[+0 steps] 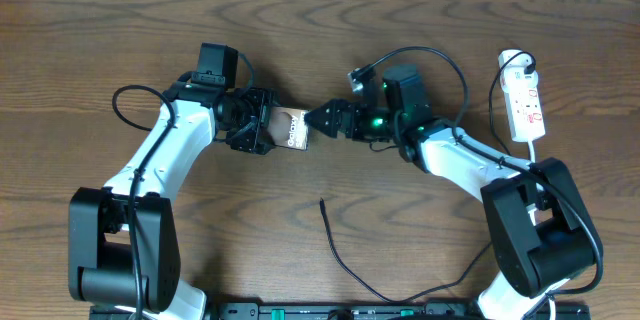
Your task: Plug charger to phone and switch on socket
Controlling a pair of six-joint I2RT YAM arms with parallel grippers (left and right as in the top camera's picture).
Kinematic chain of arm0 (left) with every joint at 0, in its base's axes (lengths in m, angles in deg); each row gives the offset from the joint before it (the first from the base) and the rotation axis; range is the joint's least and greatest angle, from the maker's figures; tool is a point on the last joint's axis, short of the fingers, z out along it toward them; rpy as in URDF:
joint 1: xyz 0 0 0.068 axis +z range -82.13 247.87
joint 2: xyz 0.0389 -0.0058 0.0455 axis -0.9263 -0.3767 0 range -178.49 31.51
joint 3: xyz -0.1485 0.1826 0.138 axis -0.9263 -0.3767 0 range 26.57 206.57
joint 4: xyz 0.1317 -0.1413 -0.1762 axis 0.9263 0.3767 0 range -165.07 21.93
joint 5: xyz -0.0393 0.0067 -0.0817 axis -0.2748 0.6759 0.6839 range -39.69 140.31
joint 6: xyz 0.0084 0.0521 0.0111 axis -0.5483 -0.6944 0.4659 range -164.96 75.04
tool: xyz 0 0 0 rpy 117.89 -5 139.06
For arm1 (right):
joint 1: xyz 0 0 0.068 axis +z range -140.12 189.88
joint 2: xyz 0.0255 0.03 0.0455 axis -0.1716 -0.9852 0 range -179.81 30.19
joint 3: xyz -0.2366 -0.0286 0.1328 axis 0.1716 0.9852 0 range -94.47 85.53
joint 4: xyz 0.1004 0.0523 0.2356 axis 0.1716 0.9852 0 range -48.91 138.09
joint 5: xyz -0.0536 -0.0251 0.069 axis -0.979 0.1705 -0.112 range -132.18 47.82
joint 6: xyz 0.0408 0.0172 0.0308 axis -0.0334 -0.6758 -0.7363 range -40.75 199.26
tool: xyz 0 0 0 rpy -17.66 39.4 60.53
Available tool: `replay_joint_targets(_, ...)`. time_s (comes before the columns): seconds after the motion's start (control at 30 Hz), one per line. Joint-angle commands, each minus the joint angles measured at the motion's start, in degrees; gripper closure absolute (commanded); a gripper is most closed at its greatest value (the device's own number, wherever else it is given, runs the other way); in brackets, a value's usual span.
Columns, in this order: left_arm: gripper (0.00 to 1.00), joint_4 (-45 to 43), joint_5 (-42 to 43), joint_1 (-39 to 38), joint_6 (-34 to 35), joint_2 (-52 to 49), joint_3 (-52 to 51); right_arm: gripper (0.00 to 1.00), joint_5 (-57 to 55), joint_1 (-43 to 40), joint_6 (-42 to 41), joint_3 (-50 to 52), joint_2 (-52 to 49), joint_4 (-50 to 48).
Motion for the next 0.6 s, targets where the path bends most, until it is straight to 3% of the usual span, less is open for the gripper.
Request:
replay_joint_targets(0.0,0.93,0.35,-0.35,-0.15,0.55,1.70,1.42,0.01,0.72,2.12,3.76,-0.85,-0.13,-0.35)
replay_joint_targets(0.57,0.93,0.46,-0.31,-5.38,0.83,1.70,1.42,0.01,-5.66,7.54,3.93,-0.85,-0.13,-0.48)
